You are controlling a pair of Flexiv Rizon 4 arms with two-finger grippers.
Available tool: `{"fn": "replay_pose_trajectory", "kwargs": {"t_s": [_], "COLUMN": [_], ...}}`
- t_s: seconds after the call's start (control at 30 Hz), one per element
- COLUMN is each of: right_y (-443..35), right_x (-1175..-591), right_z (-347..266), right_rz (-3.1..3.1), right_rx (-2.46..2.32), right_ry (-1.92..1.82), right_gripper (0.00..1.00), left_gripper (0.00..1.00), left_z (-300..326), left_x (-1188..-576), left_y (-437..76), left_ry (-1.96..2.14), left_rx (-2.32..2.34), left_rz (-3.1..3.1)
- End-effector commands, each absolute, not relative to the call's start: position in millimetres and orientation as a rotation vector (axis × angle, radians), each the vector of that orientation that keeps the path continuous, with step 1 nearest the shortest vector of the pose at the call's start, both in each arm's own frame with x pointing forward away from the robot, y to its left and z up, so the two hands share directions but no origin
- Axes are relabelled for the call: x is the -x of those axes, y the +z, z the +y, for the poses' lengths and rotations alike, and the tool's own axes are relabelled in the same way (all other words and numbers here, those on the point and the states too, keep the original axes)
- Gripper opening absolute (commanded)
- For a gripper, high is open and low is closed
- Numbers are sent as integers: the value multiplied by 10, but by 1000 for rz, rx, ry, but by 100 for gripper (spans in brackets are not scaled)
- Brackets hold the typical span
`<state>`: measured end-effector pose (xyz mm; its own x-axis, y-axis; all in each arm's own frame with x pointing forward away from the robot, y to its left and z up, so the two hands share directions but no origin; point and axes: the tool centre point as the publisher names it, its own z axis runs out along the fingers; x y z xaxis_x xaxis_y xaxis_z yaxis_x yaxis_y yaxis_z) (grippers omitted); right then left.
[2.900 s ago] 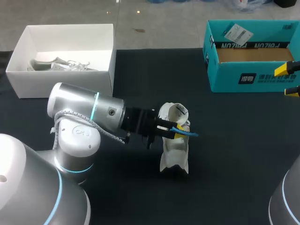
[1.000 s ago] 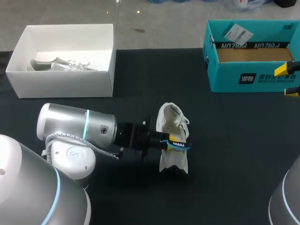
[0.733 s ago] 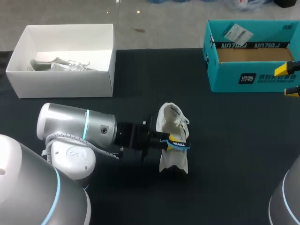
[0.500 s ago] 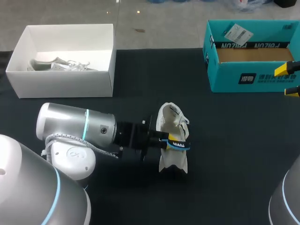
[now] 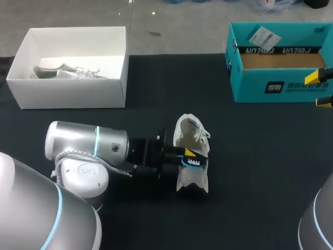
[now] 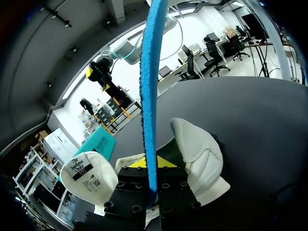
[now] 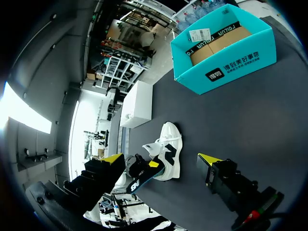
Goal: Take the shoe out of the shoebox, open the shoe tongue, remove and reinsert the insole, then place the shoe into the shoebox
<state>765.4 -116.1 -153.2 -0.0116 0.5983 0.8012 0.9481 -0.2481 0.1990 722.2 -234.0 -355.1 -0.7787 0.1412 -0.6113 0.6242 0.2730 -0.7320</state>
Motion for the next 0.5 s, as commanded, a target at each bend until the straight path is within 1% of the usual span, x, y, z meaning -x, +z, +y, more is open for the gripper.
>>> {"fn": "replay_pose_trajectory", "kwargs": {"t_s": [0.03, 0.1, 0.13, 0.17, 0.2, 0.3, 0.37, 0.5], "right_y": [-1532, -1532, -1532, -1532, -1532, -1532, -1532, -1532], "right_x": [-7648, -7648, -7648, -7648, -7648, -7648, -7648, -7648], "right_z": [-1154, -1154, -1154, -1154, -1154, -1154, -1154, -1154], "right_rz": [-1602, -1602, -1602, -1602, -1602, -1602, -1602, -1602], "right_rx": [1870, 1870, 1870, 1870, 1870, 1870, 1870, 1870], "right_ry": [-1157, -1157, -1157, -1157, -1157, -1157, -1157, -1157], "right_gripper": [100, 100, 100, 100, 100, 100, 100, 100], "left_gripper": [0, 0, 11, 33, 44, 50, 49, 43], "left_z": [-2386, -2381, -2374, -2364, -2352, -2320, -2307, -2300], "left_x": [-7251, -7230, -7219, -7211, -7204, -7168, -7134, -7044], "left_y": [-3587, -3552, -3535, -3517, -3496, -3425, -3368, -3218], "left_ry": [-1518, -1520, -1519, -1518, -1520, -1526, -1523, -1524], "left_rx": [-680, -672, -670, -665, -660, -648, -651, -665], "left_rz": [2117, 2110, 2109, 2106, 2102, 2092, 2087, 2072]}}
